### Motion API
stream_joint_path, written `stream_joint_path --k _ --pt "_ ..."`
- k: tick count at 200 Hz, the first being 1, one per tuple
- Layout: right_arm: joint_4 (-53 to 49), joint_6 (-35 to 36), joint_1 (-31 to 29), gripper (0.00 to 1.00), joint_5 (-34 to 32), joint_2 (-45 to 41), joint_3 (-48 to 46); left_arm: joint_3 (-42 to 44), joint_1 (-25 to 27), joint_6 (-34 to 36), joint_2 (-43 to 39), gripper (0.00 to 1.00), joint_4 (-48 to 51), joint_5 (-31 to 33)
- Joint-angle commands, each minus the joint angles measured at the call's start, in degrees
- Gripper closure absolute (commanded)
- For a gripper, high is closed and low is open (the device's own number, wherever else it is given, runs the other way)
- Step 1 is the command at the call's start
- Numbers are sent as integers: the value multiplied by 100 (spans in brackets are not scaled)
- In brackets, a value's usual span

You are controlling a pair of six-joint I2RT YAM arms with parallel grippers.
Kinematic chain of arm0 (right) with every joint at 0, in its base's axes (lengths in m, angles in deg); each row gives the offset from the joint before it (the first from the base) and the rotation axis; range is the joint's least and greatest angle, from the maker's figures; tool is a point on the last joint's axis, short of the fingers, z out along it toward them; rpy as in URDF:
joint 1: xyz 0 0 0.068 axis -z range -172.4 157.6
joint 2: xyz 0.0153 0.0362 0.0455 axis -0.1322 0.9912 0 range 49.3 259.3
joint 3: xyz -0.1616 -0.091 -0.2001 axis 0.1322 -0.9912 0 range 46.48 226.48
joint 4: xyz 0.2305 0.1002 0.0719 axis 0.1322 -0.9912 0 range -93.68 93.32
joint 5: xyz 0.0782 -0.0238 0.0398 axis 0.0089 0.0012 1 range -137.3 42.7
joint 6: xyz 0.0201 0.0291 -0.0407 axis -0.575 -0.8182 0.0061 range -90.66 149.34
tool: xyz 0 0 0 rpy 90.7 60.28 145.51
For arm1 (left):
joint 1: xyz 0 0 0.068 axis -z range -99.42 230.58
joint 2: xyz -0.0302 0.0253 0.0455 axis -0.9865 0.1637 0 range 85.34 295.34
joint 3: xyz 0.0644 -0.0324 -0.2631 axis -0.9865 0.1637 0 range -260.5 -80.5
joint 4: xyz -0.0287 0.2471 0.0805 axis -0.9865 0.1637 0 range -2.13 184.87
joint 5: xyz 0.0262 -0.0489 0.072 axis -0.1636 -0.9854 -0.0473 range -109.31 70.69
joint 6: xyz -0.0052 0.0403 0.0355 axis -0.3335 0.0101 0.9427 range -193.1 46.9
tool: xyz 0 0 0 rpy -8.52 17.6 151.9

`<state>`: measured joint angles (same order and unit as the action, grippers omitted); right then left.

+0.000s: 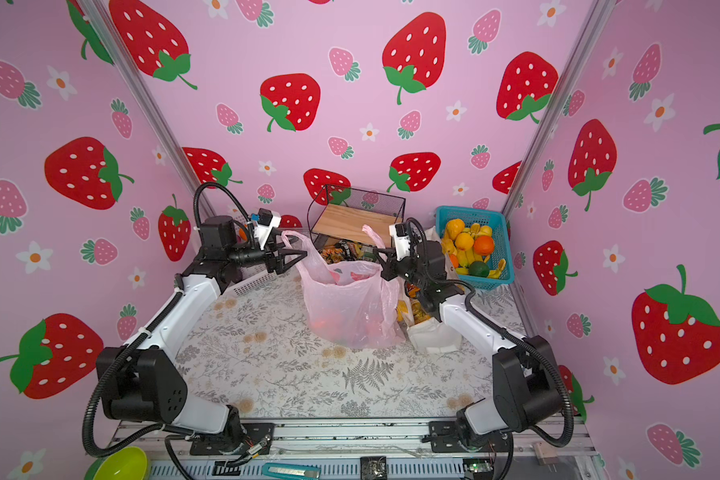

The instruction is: Place the mixed food into the grocery bags and tie them

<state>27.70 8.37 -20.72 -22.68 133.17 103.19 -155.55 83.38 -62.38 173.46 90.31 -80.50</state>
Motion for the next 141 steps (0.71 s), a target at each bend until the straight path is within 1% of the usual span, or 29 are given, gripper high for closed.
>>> stream_joint_path --k 1,14,24,59,79,95,115,130,141 --pt "103 -47 36 100 85 24 59 -687 68 -196 301 18 -187 -415" --pt "98 -48 36 100 104 17 68 -861 84 -193 385 18 100 -428" --pt "70 -18 37 100 89 -5 62 -820 81 -169 323 18 194 -427" --pt "32 58 37 100 30 -48 64 46 78 145 -463 17 362 51" --pt "36 49 37 100 84 20 98 222 63 184 -662 15 652 204" --pt "49 24 37 100 108 41 98 210 52 129 -637 14 780 124" --pt "75 1 37 100 132 40 75 128 53 -95 -449 12 540 63" --pt "84 -3 37 100 131 24 57 -120 96 -251 -198 12 376 -193" --pt "84 -12 37 100 128 20 51 -358 176 -250 -7 12 363 -242"
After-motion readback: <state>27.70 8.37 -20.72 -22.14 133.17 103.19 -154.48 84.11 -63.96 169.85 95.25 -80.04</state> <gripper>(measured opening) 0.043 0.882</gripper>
